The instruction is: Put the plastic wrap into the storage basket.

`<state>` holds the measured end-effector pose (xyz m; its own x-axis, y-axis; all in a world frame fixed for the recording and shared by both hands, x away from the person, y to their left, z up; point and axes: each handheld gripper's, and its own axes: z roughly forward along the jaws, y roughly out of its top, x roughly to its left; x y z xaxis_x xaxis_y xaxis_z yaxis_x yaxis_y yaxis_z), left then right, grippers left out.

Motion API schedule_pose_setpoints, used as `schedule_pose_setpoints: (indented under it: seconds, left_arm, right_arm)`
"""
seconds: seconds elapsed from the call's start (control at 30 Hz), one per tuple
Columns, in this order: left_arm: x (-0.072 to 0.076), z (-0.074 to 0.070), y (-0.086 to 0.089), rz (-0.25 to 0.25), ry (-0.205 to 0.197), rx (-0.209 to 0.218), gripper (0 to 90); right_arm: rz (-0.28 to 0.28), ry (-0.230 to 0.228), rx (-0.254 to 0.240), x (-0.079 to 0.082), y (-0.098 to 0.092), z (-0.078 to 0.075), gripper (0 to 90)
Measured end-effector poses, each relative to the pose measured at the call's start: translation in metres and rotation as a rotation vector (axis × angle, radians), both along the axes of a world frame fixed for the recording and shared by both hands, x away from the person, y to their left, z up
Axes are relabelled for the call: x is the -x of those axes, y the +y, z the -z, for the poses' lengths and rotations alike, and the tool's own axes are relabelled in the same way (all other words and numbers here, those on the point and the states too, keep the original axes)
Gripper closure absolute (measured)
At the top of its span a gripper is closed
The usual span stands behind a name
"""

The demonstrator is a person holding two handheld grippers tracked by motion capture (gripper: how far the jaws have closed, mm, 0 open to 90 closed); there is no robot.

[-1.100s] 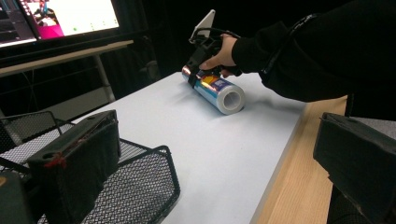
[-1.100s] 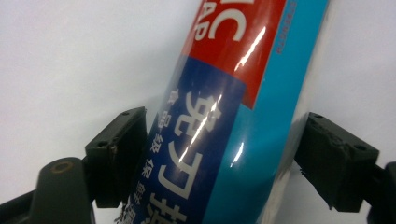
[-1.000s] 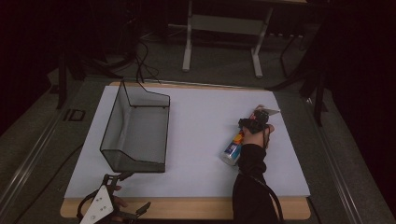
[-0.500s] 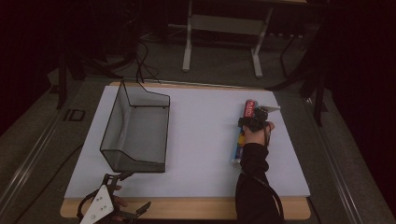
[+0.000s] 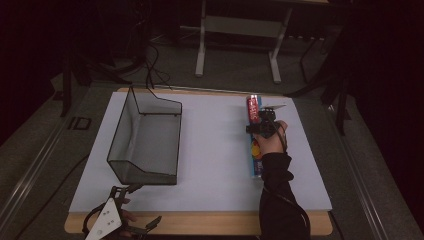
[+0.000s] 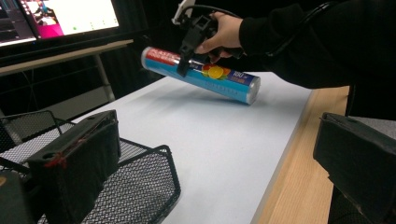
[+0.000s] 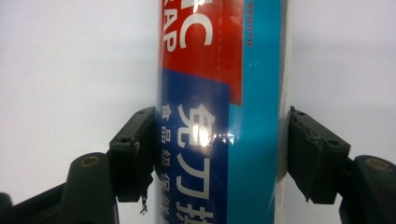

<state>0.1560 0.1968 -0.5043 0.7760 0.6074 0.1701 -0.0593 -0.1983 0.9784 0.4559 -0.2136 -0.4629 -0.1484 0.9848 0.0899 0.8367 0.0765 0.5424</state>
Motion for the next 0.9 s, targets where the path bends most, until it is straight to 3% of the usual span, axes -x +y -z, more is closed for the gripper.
schedule_pose_setpoints:
  seconds: [0.37,0.6,0.7,0.9]
  left_arm:
    - [-0.001,0.001,-0.001,0.001,0.004,-0.004,1.3]
    - [-0.001,0.001,-0.001,0.003,0.002,-0.004,1.3]
    - [-0.001,0.0,-0.001,0.003,0.001,-0.003,1.3]
    - [-0.001,0.001,-0.001,0.006,0.001,-0.007,1.3]
  right_arm:
    - [-0.306,-0.049,0.101,0.021,0.025,-0.014,31.8]
    - [-0.467,-0.036,0.138,0.03,0.043,-0.013,31.8]
    - [-0.515,-0.03,0.172,0.033,0.053,-0.01,31.8]
    - [-0.604,0.015,0.187,0.033,0.067,-0.001,31.8]
